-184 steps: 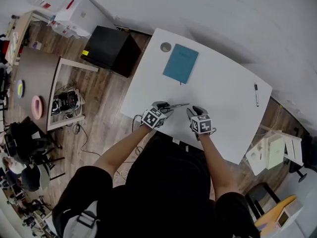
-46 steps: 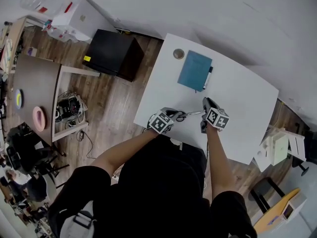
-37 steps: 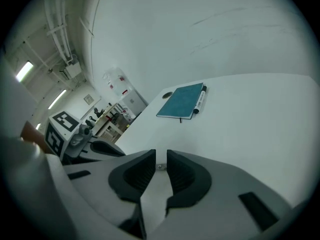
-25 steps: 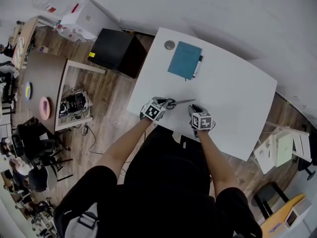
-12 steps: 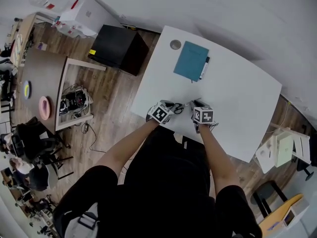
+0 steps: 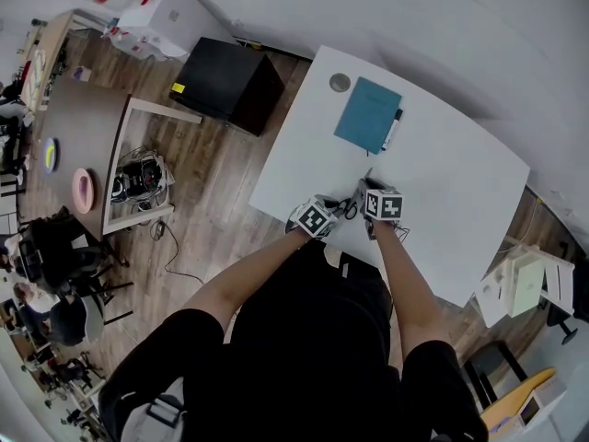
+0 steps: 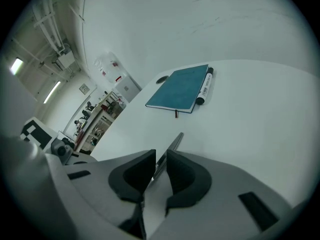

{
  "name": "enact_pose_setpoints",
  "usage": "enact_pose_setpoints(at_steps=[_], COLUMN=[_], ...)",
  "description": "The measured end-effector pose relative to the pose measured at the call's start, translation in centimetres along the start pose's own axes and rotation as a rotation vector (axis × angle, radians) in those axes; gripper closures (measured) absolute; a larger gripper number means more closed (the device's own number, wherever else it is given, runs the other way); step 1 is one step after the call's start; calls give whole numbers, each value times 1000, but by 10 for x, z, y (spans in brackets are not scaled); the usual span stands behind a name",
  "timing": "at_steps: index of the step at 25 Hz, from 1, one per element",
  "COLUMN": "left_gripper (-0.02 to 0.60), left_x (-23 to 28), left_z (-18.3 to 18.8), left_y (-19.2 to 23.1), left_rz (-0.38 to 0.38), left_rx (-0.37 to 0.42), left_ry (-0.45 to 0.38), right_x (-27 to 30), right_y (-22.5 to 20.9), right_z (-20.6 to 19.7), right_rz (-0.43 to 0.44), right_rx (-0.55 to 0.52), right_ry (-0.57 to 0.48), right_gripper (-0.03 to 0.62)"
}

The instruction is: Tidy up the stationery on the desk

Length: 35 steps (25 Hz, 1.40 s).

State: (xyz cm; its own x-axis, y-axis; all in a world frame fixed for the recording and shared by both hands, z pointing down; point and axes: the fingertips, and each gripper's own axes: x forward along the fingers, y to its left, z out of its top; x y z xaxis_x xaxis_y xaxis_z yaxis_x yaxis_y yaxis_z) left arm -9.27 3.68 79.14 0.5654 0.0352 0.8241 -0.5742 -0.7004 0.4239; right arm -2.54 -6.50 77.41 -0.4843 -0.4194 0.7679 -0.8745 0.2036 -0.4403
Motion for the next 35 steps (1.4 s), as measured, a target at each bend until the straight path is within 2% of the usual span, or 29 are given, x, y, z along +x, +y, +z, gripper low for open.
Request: enact_pose_setpoints(at_steps=[4, 9, 15, 20, 26, 30, 35], left_gripper=[509, 509, 509, 524, 557, 558, 558], left_x=[0, -7, -22, -33, -41, -48, -52], left_z=[0, 4, 1, -6, -11, -14, -19], left_y=[2, 2, 8, 14, 18, 15, 23], left_rz=[-2, -43, -118, -143, -169, -182, -177], left_rx=[-30, -38, -75, -4, 38, 42, 21], left_ry=[-37, -70, -100, -96, -80, -97, -104], right_x=[5, -19, -45, -46, -34, -28, -24], right_y=[3, 14, 42, 57, 62, 57, 53], right_z=[-1, -5, -44, -71, -83, -95, -88], right_rz=[12, -24, -84, -155, -253, -305, -333], right_rx=[2, 38, 92, 192, 255, 279, 315], right_ry=[-13, -77, -101, -118, -118, -115, -124], right_gripper=[513, 513, 513, 513, 511, 511, 503])
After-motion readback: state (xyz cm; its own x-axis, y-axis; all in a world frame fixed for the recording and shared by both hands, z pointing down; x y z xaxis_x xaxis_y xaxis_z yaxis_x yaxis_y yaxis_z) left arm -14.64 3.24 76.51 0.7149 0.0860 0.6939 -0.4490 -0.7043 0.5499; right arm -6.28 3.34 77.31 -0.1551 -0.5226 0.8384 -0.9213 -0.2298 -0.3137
